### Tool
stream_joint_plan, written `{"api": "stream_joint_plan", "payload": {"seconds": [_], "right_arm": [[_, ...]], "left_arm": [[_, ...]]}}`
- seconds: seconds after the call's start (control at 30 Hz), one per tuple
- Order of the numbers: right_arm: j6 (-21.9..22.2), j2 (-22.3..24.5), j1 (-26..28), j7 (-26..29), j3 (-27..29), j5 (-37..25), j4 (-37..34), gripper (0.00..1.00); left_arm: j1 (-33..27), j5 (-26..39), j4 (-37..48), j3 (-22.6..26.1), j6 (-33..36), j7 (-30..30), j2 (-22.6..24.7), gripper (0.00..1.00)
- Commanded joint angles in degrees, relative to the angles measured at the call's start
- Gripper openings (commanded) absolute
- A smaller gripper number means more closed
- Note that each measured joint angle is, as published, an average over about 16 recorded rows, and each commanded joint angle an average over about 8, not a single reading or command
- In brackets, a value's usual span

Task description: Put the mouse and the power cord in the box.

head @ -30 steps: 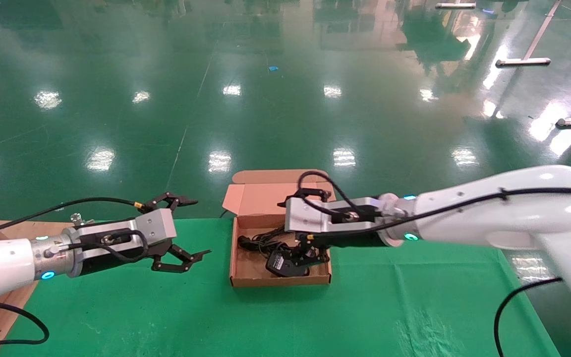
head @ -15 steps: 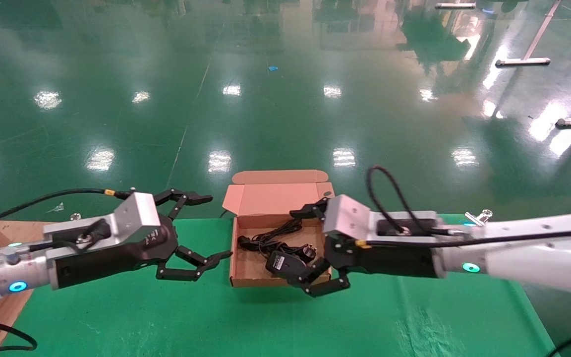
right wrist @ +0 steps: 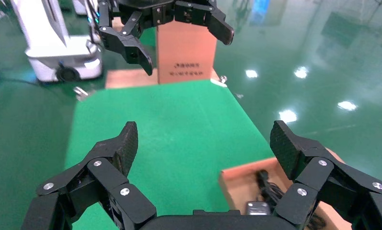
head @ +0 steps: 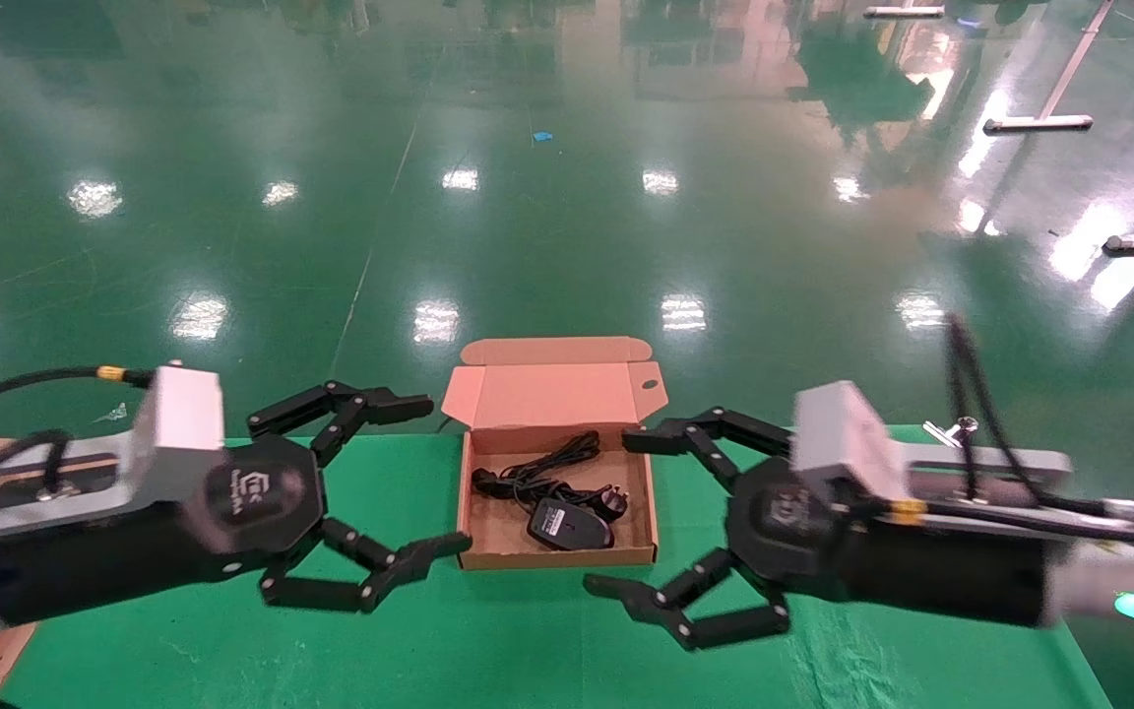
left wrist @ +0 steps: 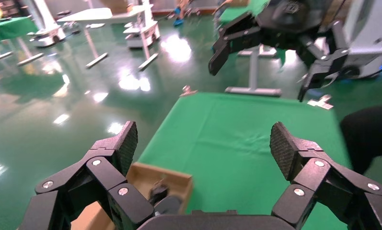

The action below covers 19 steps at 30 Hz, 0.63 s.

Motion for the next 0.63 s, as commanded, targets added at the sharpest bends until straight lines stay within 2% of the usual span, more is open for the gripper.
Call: {"api": "stream_joint_plan", "payload": {"seconds": [0.03,0.43,0.63], "right_arm": [[-1.09,1.49,-1.28,1.05,1.32,1.78,1.46,1.00],[-7.41,10.09,-8.70,7.12,8.98,12.09,9.93,1.00],[-9.10,12.40,-10.69,8.65,11.04,14.89,12.21,1.00]], "left_arm": [[0.88,-0.64,-1.71,-1.38,1.35,-2.01,-0.71,1.00],[5.96,-4.37,-11.60,-9.35,9.16,-13.61,-4.85,1.00],[7.33,-5.38,-14.29,-11.52,11.30,-16.57,-5.97,1.00]]}}
